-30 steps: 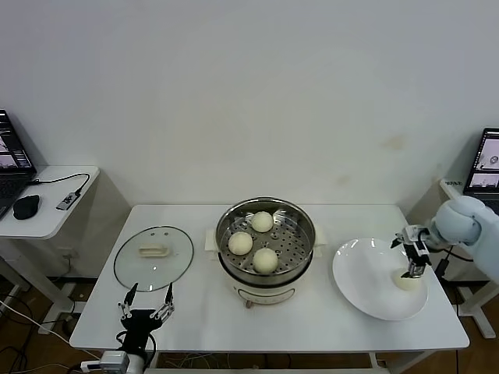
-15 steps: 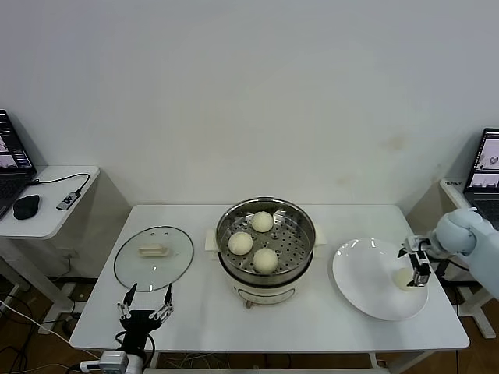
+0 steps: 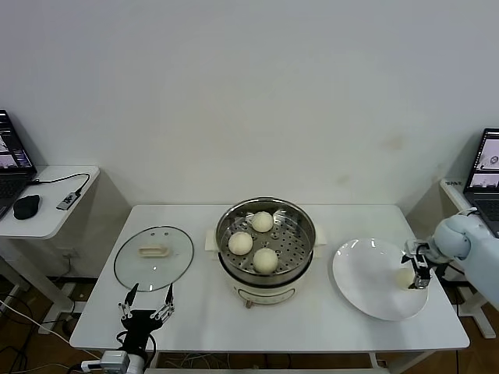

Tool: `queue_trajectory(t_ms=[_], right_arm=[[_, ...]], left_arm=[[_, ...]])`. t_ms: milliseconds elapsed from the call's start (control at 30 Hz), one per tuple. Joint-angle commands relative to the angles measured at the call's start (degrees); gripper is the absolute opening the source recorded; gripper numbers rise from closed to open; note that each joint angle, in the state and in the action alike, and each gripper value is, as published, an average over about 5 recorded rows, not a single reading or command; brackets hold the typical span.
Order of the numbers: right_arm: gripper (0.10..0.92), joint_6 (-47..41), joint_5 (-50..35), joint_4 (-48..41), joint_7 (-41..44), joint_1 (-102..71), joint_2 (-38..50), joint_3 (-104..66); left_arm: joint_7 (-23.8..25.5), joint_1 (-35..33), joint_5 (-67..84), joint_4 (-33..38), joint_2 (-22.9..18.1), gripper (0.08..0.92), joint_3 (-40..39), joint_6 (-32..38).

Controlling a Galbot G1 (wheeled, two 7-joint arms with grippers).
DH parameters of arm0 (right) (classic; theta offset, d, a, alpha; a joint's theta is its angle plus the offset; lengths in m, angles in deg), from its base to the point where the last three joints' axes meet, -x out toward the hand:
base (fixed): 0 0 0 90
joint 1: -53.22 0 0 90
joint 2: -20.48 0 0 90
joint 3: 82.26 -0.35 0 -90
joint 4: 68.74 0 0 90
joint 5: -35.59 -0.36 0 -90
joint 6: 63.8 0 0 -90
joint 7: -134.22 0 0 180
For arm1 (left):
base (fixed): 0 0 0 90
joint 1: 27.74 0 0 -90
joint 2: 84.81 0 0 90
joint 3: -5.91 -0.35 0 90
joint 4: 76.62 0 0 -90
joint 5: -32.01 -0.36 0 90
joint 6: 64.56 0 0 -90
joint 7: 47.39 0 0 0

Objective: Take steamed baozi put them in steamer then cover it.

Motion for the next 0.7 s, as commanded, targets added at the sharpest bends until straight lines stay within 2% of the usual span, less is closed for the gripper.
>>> queue_trajectory(t_ms=[33,400,700], right_arm=[[0.733,0.3,1.3,-2.8,-0.4,-1.0,-1.7,-1.2],[0.65,0.3,1.4,-2.5,-0.5,-0.9,-2.1,-1.0],[0.546,-0.2,-1.1,0.7,0.7,0.8,-0.1,0.4]], left_arm=[[0.0,0.1,0.0,-0.1,0.0,0.823,0.1,0.0],[0.0,0.0,0.0,0.1,-0.1,0.823,0.1,0.0],[0.0,-0.1,0.0,0.0,-0.1,0.823,0.2,0.0]])
